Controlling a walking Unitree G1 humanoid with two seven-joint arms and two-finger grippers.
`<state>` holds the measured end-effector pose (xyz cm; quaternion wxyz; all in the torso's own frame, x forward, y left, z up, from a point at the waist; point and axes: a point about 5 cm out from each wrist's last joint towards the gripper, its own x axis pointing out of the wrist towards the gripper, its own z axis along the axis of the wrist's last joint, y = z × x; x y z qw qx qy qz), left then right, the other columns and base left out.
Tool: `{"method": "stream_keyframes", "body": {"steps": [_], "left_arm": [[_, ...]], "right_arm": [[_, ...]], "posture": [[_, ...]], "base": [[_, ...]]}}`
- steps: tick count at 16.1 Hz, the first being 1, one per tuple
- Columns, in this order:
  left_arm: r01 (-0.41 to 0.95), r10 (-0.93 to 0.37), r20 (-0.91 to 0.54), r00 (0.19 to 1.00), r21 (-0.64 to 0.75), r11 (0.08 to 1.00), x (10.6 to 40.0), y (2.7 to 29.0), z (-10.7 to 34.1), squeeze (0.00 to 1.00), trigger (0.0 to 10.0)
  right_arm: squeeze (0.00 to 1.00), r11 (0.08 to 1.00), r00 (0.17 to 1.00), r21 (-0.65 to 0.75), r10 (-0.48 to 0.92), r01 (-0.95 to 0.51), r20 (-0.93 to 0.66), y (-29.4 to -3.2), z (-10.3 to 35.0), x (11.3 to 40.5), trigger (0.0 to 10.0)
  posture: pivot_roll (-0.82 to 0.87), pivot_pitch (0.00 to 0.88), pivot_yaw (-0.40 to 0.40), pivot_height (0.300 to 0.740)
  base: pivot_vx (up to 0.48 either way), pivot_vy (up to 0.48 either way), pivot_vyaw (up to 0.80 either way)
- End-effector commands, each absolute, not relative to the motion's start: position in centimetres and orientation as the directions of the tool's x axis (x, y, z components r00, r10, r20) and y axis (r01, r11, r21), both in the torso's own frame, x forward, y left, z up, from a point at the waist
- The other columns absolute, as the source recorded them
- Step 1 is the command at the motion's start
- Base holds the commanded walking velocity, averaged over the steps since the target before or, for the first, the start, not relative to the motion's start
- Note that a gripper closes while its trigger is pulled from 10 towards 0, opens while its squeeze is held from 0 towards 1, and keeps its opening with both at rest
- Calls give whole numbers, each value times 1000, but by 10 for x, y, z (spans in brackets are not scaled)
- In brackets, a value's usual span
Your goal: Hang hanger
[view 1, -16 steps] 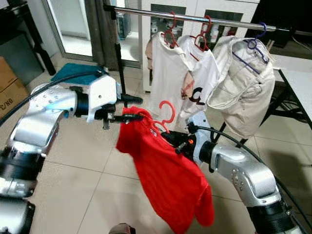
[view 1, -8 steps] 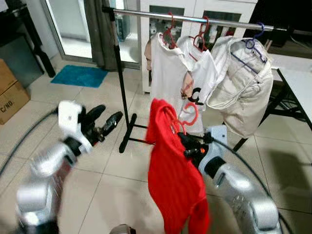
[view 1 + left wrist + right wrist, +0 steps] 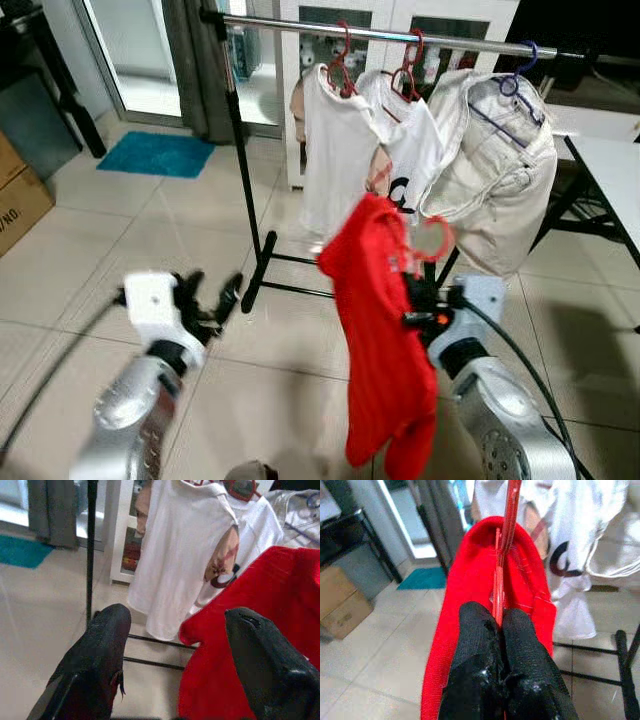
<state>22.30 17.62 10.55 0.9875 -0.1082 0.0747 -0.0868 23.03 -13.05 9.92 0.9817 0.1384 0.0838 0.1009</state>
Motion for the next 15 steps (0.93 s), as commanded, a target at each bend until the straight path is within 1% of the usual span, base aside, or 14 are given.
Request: {"method": "stream_keyframes", "body": {"steps": [1,3,4,5,6,8,9,11,12,13,14,15], "left_arm": [[99,-131,-106,986,-264,959,222,171,109,0,10000],[18,-58,-123,991,-305,952,220,165,102,0,10000],[-1,-47,-140,989,-323,946,219,164,100,0,10000],[-23,-17,-117,993,-338,941,220,163,101,0,10000],[-28,-8,-109,994,-324,946,221,163,102,0,10000],[-36,0,-111,994,-315,948,221,163,102,0,10000],[-78,20,-188,982,-305,949,219,164,97,0,10000],[-72,5,-189,982,-351,933,219,163,96,0,10000],[-43,-24,-172,985,-372,927,217,160,96,0,10000],[-57,-11,-168,986,-393,918,218,163,96,0,10000],[-110,47,-168,985,-391,914,229,173,100,0,10000],[-131,66,-181,981,-371,919,235,176,101,0,10000]], "right_arm": [[0,933,980,318,193,-170,-43,-133,113,229,10000],[0,932,985,332,168,-145,-41,-131,111,227,10000],[0,931,986,340,159,-135,-43,-131,110,227,10000],[0,937,987,323,152,-130,-42,-132,109,227,10000],[0,953,988,277,143,-122,-57,-132,108,228,10000],[0,952,987,277,150,-128,-59,-131,106,228,10000],[0,919,990,378,137,-116,-28,-132,109,229,10000],[0,929,993,360,109,-83,-53,-135,107,231,10000],[0,943,994,330,81,-50,-79,-136,107,233,10000],[0,944,993,328,73,-38,-94,-135,108,235,10000],[0,943,991,333,71,-28,-117,-134,106,241,10000],[0,941,991,338,72,-29,-116,-133,107,244,10000]], "posture": [[-39,0,36,740],[-41,0,35,740],[-43,0,35,740],[-44,0,35,740],[-45,0,34,740],[-44,0,34,740],[-44,0,33,740],[-48,0,35,740],[-53,0,35,740],[-55,0,33,740],[-52,0,37,740],[-54,0,38,740]], "base": [[0,0,0],[0,0,0],[0,0,0],[0,0,0],[0,0,0],[0,0,0],[0,0,0],[0,0,0],[0,0,0],[0,0,0],[0,0,0],[0,0,0]]}}
